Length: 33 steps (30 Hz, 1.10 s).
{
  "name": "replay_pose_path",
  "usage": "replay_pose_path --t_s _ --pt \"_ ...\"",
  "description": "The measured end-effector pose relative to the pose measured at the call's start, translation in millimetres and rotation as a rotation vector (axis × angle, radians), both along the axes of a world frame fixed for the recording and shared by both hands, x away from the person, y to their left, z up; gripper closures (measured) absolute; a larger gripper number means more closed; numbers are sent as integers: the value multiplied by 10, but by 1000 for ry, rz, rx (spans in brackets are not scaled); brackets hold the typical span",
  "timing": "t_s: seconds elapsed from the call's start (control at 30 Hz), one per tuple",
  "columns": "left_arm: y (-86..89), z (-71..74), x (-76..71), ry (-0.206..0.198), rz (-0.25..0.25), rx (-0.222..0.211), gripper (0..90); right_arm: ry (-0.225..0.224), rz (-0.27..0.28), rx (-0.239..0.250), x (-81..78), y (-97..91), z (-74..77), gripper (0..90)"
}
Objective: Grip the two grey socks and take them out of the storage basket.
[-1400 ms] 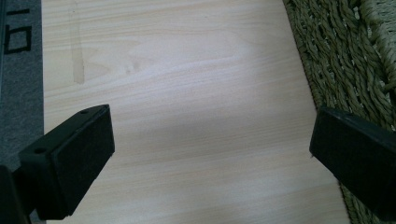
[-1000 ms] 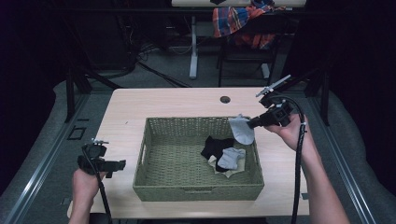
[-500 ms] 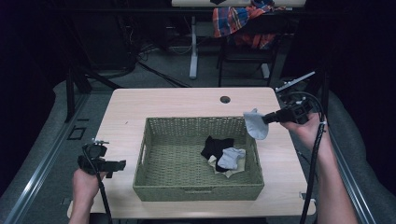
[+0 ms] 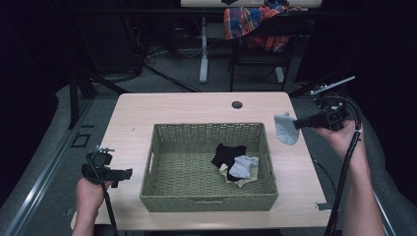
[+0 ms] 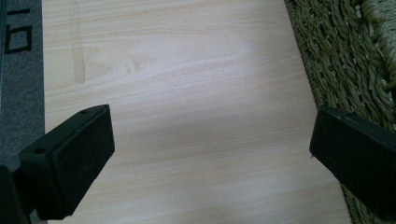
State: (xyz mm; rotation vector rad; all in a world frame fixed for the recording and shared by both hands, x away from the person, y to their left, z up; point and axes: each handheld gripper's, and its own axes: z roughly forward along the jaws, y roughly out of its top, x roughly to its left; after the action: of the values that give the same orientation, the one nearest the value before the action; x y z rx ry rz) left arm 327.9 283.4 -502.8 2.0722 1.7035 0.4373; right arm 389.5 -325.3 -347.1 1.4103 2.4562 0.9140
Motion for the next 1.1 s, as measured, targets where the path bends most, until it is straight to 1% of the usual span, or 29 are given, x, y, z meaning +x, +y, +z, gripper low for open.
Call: replay_pose_path --t_s 0.13,0.2,0.27,0.33,0.4,0.43,0.47,0.5,0.6,0.67,0.73,0.8,0.83,0.87,0.93,0.97,1.0,1.03,1.1 --pt "-1 0 0 -2 0 1 2 11 -36 -6 11 -112 -40 856" --pt "-3 2 -1 -1 -1 0 2 14 -45 -2 14 -126 -52 856" --pt "-2 2 -1 -1 -1 0 2 35 -68 -15 44 -186 -122 857" --pt "-1 2 -1 -1 -1 1 2 42 -68 -16 53 -198 -141 856" --pt "-1 2 -1 -1 -2 1 2 65 -78 -25 96 -239 -222 857" --pt "-1 2 -1 -1 -2 1 2 65 -78 -25 96 -239 -222 857" --pt "-1 2 0 -1 -1 0 2 70 -94 -34 110 -254 -258 857" --pt "-1 2 0 -1 -1 0 2 78 -92 -30 119 -261 -272 857" --pt "-1 2 0 -1 -1 1 2 84 -101 -35 135 -280 -310 857" --pt "-1 2 0 -1 -1 1 2 108 -107 -51 166 -306 -374 857" --pt "-3 2 0 -1 -2 0 2 114 -115 -52 170 -305 -391 857" --pt "-2 2 0 -1 -2 0 2 126 -122 -64 200 -313 -465 857" --pt "-2 2 0 -1 -2 0 2 126 -122 -64 200 -313 -465 857" --pt "-2 3 0 -1 -2 1 2 138 -116 -70 221 -313 -512 857" --pt "-3 3 -1 -2 -3 1 2 147 -120 -76 240 -300 -561 857" --pt "-3 3 -1 -2 -3 1 2 155 -112 -88 248 -302 -573 857" --pt "-3 3 -1 -2 -3 1 2 159 -113 -76 256 -290 -599 857" --pt "-3 3 -1 -2 -3 1 2 166 -110 -94 267 -286 -618 857" --pt "-1 2 0 -2 -2 1 2 174 -102 -102 282 -278 -646 857"
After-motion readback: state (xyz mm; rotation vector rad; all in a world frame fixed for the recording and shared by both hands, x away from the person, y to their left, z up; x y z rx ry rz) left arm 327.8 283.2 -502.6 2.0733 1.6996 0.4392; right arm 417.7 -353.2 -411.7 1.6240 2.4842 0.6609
